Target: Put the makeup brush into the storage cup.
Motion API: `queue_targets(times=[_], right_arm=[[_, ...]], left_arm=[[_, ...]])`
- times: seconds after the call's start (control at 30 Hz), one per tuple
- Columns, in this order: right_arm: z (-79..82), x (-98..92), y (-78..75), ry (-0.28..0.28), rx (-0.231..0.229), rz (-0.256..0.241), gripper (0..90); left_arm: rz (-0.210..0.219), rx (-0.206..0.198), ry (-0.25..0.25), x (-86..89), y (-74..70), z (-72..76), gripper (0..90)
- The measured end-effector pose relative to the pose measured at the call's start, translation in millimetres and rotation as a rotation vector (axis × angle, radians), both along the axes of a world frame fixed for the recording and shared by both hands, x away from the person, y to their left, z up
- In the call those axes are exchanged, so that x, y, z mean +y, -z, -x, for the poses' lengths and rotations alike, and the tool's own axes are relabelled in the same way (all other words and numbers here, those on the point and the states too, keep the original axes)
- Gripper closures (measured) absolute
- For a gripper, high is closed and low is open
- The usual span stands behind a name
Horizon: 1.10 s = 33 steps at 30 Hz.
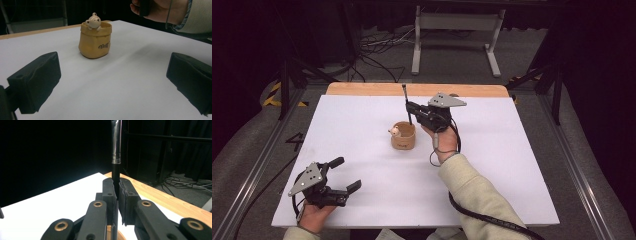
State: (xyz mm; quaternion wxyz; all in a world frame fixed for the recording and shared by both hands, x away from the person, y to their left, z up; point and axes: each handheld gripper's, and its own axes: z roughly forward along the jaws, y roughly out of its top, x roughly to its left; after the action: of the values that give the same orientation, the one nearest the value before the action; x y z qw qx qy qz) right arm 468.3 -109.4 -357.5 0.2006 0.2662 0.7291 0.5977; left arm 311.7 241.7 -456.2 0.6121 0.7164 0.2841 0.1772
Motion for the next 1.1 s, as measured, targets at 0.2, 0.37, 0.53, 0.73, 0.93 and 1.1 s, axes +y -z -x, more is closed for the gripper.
queue_targets(times=[0.2,0.37,0.53,0.73,0.93,1.1], right_arm=[[-1.8,0.8,7.6,0.011,0.009,0.012,83.9],[-2.7,2.1,12.6,0.014,0.018,0.017,83.9],[-4.5,6.8,19.9,0.014,0.027,0.028,83.8],[-5.7,8.2,26.6,0.012,0.041,0.038,83.7],[-6.0,8.9,31.1,0.01,0.051,0.042,83.6],[-6.1,10.8,36.9,0.007,0.067,0.051,83.6]], left_arm=[[0.004,0.0,0.002,-0.6,-0.1,-0.2,0.0],[0.002,0.002,0.003,-0.6,-0.2,-0.3,0.0],[-0.003,0.003,0.005,-0.5,-0.2,-0.8,0.1],[-0.006,0.0,0.009,-0.5,-0.3,-1.5,0.1],[-0.003,-0.001,0.008,-0.5,-0.3,-1.6,0.1],[-0.005,0.004,0.009,-0.5,-0.3,-1.2,0.1]])
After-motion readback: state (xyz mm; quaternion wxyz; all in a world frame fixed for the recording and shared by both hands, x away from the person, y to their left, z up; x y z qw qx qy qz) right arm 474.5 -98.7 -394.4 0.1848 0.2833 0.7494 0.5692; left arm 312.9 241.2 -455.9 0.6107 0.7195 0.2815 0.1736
